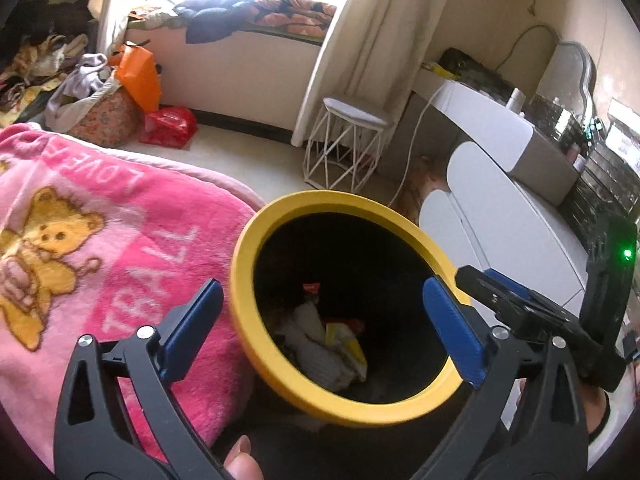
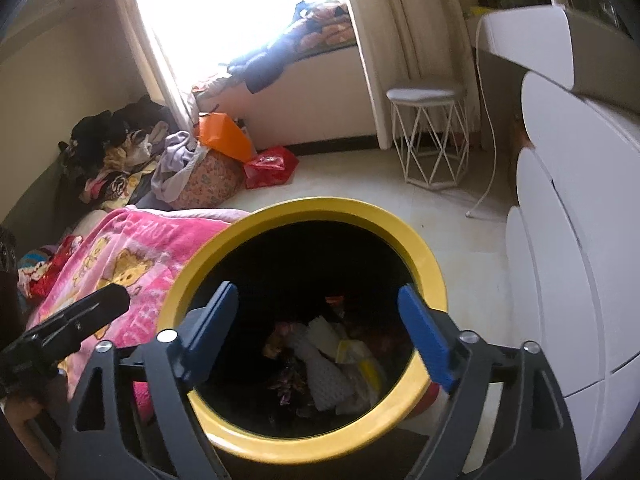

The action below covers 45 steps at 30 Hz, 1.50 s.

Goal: Collect trash

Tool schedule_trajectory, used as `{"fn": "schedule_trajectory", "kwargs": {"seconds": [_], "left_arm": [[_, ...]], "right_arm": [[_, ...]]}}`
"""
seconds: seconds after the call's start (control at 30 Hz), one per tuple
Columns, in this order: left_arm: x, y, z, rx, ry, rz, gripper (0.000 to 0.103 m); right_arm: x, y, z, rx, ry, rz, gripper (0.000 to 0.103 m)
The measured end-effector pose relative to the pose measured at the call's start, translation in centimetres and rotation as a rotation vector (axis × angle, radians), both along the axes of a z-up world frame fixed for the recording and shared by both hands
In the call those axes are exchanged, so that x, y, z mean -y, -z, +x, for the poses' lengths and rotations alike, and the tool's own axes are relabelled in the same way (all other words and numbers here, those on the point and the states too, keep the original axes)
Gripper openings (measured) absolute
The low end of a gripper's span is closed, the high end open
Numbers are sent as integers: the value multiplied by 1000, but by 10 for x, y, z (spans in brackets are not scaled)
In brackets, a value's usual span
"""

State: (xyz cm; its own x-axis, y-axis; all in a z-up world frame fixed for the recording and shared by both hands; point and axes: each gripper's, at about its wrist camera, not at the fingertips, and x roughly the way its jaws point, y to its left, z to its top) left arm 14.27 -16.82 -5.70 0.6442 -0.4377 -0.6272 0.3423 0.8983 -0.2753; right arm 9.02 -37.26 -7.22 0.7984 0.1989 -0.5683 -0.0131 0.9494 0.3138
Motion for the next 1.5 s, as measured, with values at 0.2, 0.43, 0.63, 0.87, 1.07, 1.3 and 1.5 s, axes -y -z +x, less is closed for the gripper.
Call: {"fn": "schedule_trajectory", "kwargs": {"seconds": [0.2, 0.43, 0.63, 0.87, 1.07, 1.3, 1.5], "left_arm": [[-25, -11, -15, 29, -66, -2, 92], [-60, -20, -32, 57, -147, -3, 92], [-82, -23, -48, 88, -215, 19, 92], [-95, -28, -68, 164, -273, 48, 92], [-98, -31, -87, 240, -281, 28, 92], [-93, -31, -97, 296, -282, 31, 92], [-95, -31, -96, 286, -293, 26, 92]], "right_arm": [[-21, -13, -16, 79, -24, -39, 94], [-45, -20, -31, 159, -45, -66, 96], [-67, -26, -49, 250, -63, -101, 96], [-85, -30, -71, 391, -62, -166, 96], [-88, -23, -86, 463, -15, -164, 96], [-91, -20, -94, 519, 37, -207, 96], [-85, -17, -89, 504, 52, -209, 97]]}}
